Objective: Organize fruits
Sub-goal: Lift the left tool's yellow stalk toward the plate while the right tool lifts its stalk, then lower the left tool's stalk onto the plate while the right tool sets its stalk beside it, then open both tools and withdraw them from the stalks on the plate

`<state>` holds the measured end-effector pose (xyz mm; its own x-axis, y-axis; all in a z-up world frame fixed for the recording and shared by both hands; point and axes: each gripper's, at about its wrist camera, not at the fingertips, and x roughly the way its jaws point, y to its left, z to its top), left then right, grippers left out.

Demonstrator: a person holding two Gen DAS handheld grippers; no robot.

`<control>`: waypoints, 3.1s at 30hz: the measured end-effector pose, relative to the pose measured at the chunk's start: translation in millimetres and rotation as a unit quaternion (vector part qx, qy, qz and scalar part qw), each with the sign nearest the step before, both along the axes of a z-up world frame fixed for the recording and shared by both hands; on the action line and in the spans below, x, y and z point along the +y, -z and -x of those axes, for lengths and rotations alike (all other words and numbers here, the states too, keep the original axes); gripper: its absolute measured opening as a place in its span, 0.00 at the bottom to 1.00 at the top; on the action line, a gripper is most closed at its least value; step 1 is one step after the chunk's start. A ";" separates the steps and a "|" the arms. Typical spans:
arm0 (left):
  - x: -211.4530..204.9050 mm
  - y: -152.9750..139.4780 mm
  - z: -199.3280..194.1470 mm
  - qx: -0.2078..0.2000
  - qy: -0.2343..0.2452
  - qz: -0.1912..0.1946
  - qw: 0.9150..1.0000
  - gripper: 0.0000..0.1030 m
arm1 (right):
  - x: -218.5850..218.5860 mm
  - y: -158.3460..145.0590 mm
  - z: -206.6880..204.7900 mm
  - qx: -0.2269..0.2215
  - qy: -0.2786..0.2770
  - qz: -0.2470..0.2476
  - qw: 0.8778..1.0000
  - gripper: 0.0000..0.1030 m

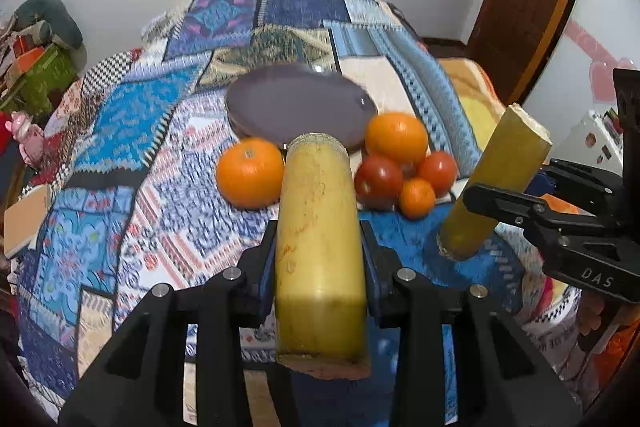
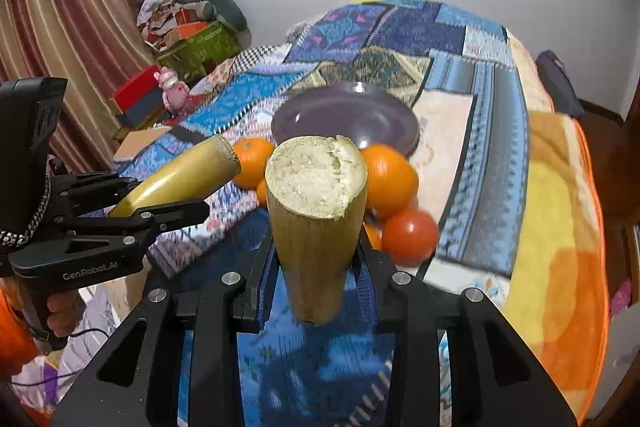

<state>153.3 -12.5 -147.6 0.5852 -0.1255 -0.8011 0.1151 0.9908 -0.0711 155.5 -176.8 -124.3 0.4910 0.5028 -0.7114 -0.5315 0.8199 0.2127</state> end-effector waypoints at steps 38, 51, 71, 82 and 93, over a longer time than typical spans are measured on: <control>38.0 8.8 -168.6 -0.017 -0.044 -0.004 0.999 0.35 | 65.7 23.4 -153.1 0.012 -0.017 0.074 0.997 0.31; 41.5 45.5 -212.9 0.028 -0.045 -0.012 0.999 0.35 | 74.0 59.5 -187.3 0.063 -0.020 0.090 0.994 0.31; 35.8 69.9 -232.6 0.081 -0.026 0.006 0.996 0.35 | 75.5 73.1 -204.2 0.117 -0.043 0.125 0.984 0.31; 34.5 30.8 -212.5 0.027 -0.023 -0.022 0.999 0.35 | 64.7 52.2 -196.1 0.085 -0.029 0.110 0.990 0.32; 40.9 -22.1 -163.4 -0.031 -0.028 -0.013 0.999 0.35 | 35.0 -15.5 -151.9 0.004 0.013 0.059 0.998 0.38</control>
